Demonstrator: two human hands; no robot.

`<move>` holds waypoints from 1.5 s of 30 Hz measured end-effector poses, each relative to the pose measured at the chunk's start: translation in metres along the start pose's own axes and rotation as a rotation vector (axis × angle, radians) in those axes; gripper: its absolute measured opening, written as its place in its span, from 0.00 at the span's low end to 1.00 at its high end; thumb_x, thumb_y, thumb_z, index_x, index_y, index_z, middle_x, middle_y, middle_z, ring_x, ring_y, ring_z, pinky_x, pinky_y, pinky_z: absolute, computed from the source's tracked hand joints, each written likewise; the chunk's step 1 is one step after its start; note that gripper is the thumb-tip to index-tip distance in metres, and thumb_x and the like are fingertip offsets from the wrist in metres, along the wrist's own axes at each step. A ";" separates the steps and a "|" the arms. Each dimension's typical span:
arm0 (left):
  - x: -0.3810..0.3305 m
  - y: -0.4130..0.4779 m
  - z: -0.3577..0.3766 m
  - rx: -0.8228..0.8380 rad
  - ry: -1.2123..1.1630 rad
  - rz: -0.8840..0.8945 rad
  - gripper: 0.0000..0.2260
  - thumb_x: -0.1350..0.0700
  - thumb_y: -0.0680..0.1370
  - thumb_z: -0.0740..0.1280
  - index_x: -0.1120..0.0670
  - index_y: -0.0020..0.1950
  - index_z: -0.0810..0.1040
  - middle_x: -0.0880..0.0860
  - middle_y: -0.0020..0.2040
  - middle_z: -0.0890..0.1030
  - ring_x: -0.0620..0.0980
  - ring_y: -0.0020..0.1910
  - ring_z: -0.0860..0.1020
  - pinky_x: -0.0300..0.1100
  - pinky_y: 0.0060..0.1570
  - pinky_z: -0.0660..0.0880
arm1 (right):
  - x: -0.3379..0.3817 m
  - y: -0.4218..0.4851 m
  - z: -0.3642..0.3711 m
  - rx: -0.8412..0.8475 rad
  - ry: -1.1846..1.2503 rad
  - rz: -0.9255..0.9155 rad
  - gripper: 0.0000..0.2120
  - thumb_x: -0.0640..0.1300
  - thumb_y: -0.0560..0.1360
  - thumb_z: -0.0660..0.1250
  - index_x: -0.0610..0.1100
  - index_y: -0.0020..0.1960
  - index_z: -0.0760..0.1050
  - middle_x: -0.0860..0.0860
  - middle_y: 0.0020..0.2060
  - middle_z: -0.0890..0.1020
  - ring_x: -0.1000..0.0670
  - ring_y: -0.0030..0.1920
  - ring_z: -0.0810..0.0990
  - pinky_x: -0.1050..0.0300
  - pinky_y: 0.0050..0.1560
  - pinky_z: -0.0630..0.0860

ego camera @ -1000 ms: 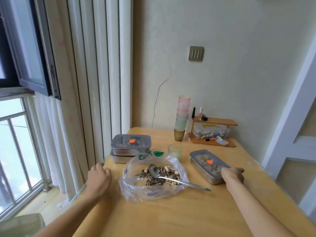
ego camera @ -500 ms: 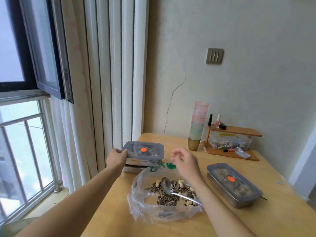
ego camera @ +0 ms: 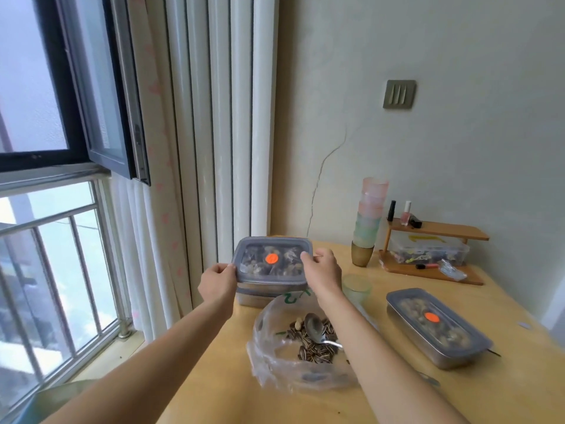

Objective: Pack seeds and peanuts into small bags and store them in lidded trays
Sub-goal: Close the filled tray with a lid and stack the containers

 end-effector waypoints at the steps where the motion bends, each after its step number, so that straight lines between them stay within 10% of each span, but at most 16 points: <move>1: -0.008 -0.007 0.006 0.025 -0.006 0.039 0.06 0.57 0.80 0.68 0.56 0.45 0.81 0.55 0.45 0.82 0.53 0.44 0.79 0.47 0.46 0.77 | 0.000 0.000 -0.010 -0.011 0.011 -0.013 0.16 0.54 0.81 0.66 0.45 0.63 0.74 0.47 0.57 0.79 0.47 0.52 0.79 0.55 0.44 0.74; 8: -0.040 -0.087 0.106 0.330 0.008 0.112 0.06 0.54 0.80 0.67 0.54 0.47 0.81 0.54 0.44 0.84 0.55 0.46 0.82 0.51 0.50 0.81 | -0.043 0.003 -0.158 -0.355 0.166 0.087 0.11 0.51 0.83 0.63 0.44 0.48 0.72 0.47 0.46 0.80 0.45 0.44 0.78 0.53 0.40 0.71; 14: -0.031 -0.161 0.182 0.711 0.048 0.174 0.11 0.53 0.83 0.61 0.56 0.50 0.80 0.54 0.47 0.80 0.53 0.49 0.76 0.50 0.53 0.75 | -0.116 -0.007 -0.261 -0.486 0.197 0.258 0.16 0.51 0.85 0.60 0.38 0.59 0.74 0.41 0.56 0.80 0.41 0.53 0.77 0.51 0.50 0.72; 25: 0.019 0.010 0.040 -0.004 0.862 0.215 0.19 0.52 0.82 0.62 0.61 0.70 0.72 0.63 0.71 0.71 0.63 0.71 0.67 0.58 0.66 0.68 | -0.162 -0.029 -0.282 -0.715 0.149 0.514 0.20 0.41 0.83 0.62 0.35 0.72 0.64 0.32 0.68 0.72 0.32 0.65 0.76 0.39 0.65 0.75; 30: 0.046 0.039 0.021 0.157 0.701 -0.032 0.22 0.45 0.81 0.66 0.66 0.58 0.77 0.62 0.48 0.79 0.62 0.50 0.79 0.52 0.48 0.80 | -0.112 -0.023 -0.262 -0.897 -0.190 0.116 0.26 0.34 0.71 0.68 0.41 0.66 0.64 0.37 0.74 0.62 0.35 0.72 0.63 0.38 0.69 0.62; 36: 0.061 0.053 0.017 0.213 0.112 -0.293 0.08 0.60 0.80 0.66 0.64 0.55 0.79 0.61 0.48 0.79 0.58 0.41 0.79 0.48 0.37 0.79 | -0.044 -0.028 -0.172 -0.764 -0.339 -0.397 0.18 0.31 0.68 0.67 0.43 0.55 0.69 0.40 0.72 0.64 0.38 0.69 0.64 0.38 0.63 0.66; 45: 0.001 0.027 -0.053 0.198 0.048 -0.083 0.07 0.64 0.81 0.60 0.59 0.52 0.77 0.61 0.55 0.80 0.60 0.51 0.82 0.53 0.48 0.84 | -0.010 -0.033 -0.059 -0.182 -0.198 -0.379 0.07 0.34 0.80 0.62 0.43 0.52 0.77 0.47 0.53 0.78 0.47 0.54 0.77 0.57 0.49 0.68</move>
Point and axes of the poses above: each hand's wrist, its own y-axis towards the middle knuckle, its own z-axis out of the palm, x = y × z, the point moved 6 cm from there along y, towards the middle knuckle
